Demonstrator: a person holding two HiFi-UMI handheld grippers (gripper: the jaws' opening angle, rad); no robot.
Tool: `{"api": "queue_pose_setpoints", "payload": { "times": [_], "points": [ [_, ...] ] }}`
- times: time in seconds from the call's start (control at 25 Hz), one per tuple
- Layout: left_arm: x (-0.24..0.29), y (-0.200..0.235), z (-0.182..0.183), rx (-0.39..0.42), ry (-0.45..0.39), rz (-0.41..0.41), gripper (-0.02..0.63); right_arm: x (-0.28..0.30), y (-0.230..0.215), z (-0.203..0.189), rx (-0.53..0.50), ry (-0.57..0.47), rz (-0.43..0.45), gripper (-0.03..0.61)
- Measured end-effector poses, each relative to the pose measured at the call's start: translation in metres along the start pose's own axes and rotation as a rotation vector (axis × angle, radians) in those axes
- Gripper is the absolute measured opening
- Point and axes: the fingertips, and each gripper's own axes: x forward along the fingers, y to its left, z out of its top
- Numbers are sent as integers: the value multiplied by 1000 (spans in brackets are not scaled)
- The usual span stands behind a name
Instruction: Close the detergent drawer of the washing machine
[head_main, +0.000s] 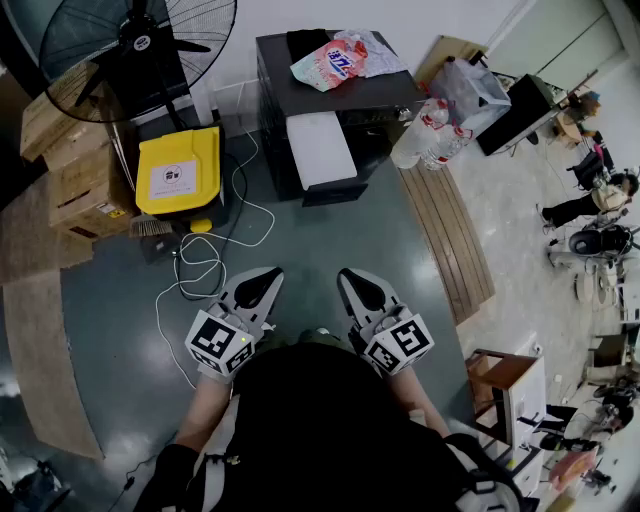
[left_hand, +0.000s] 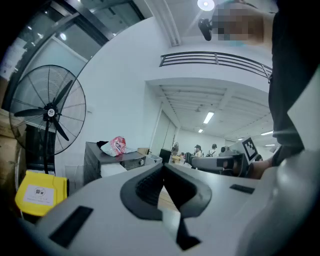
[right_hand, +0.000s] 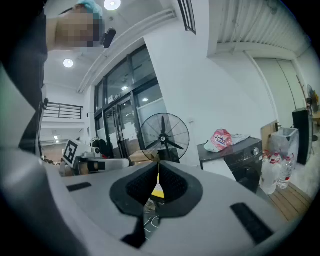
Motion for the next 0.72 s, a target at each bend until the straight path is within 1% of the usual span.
{"api": "queue_pose_setpoints", "payload": {
  "times": [0.12,0.28,0.4,0.52,0.72],
  "points": [
    [7,10,6,-13,7,-13,11,6,-7,0,2,-2,-27,23],
    [16,21,1,-22,17,-73,11,12,-13,1,7,-10,-83,23],
    [27,27,-4,-27,32,-121,11,9,-22,2,5,-32,-150,25],
    [43,27,-10,-22,59,-175,11,-1,-37,4,32,-64,-216,25],
    [82,20,-20,-28,111,-245,11,-29,-78,-3,85,-80,-340,25]
  ]
}}
